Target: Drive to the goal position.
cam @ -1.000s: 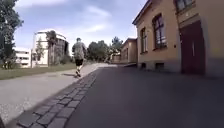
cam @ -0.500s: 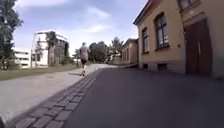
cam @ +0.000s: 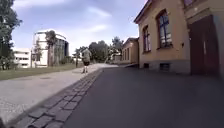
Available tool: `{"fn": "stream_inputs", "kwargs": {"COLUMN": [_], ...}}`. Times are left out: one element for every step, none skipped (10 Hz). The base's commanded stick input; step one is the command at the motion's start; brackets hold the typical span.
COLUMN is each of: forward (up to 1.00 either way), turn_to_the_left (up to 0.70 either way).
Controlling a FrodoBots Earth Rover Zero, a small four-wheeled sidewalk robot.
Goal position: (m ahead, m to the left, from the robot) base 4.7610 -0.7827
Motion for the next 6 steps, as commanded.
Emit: {"fn": "stream_inputs", "kwargs": {"forward": [0.70,0.70,0.70,0.70,0.70,0.70], "turn_to_the_left": [0.00,0.00,0.00,0.00,0.00,0.00]}}
